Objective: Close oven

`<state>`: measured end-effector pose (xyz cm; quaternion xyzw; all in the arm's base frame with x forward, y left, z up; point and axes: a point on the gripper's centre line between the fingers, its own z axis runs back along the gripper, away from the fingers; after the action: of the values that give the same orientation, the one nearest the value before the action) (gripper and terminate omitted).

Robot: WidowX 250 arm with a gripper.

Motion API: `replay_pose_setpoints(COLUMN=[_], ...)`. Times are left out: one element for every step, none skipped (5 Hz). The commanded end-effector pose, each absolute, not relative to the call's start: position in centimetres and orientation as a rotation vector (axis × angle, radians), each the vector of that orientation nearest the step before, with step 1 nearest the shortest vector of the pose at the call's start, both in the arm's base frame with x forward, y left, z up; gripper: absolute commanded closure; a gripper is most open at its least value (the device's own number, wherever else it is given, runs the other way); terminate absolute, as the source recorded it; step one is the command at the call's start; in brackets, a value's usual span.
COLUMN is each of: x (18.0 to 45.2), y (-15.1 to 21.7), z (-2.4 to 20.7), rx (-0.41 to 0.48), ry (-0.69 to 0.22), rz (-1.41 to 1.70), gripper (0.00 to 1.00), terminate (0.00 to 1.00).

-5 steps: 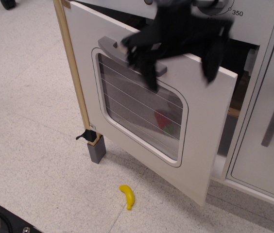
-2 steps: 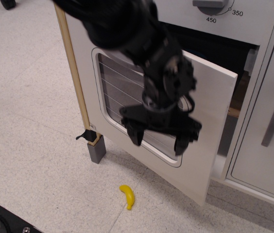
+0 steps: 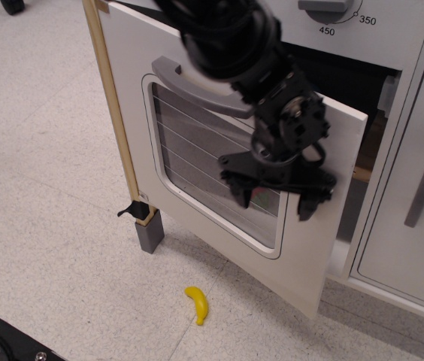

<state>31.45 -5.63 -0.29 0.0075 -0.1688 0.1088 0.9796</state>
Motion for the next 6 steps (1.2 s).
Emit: replay_pose_setpoints(x=[35.9, 37.1, 38.2, 38.8, 38.8, 38.8], y=[-5.8, -6.2, -6.3, -6.2, -6.1, -6.3], z=[2.6, 2.7, 2.8, 3.0, 3.4, 3.0], rx=[-0.006, 0.005, 0.003, 0.003, -0.007, 0.005], ry=[-0.434, -0.456, -0.465, -0.486, -0.498, -0.502], rz=[0.253, 0.268, 0.289, 0.285, 0.294, 0.278], gripper=[0.0, 0.0, 0.0, 0.0, 0.0, 0.0], terminate=[0.0, 0.0, 0.0, 0.0, 0.0, 0.0])
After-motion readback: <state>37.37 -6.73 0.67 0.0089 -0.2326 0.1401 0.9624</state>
